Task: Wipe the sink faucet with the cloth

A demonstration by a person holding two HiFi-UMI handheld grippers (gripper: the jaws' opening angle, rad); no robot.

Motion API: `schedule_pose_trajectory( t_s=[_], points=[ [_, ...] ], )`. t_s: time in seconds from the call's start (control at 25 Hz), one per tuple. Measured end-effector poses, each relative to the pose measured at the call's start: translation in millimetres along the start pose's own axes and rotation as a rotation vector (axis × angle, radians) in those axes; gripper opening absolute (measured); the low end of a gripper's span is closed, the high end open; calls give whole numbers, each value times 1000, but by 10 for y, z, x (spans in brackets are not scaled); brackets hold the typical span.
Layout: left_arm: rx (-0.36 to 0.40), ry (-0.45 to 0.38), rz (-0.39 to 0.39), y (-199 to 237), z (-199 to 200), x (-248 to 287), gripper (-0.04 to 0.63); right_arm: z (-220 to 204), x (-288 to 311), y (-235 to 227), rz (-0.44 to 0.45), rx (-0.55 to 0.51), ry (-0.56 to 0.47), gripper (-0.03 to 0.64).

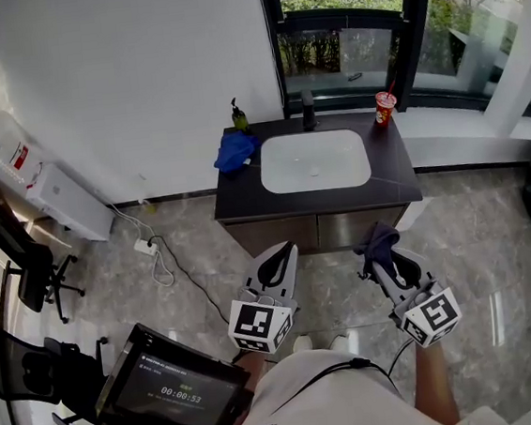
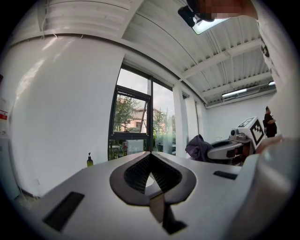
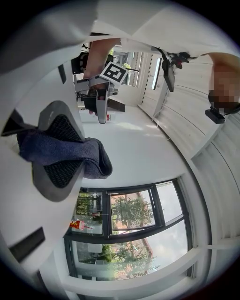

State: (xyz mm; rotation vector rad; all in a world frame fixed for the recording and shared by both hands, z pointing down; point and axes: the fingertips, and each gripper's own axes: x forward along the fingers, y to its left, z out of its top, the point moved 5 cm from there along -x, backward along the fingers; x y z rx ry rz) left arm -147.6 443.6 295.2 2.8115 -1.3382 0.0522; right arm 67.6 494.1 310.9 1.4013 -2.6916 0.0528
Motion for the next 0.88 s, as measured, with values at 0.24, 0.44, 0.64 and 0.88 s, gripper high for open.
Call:
schedule_pose_trajectory(
  t_s=[0.24, 0.44, 0.64, 0.88],
  points=[
    [6, 0, -8, -4, -12, 8, -6, -15, -7, -11, -12, 4, -4, 115],
    [8, -5, -9, -5, 4, 24, -6, -8, 1, -5, -8, -4, -2, 115],
    [7, -6, -11, -8, 4, 32, -6, 3, 9, -4, -6, -6, -4, 115],
    [12, -10, -11, -1, 40, 76, -6, 36, 52, -26, -2, -9, -12, 115]
  ],
)
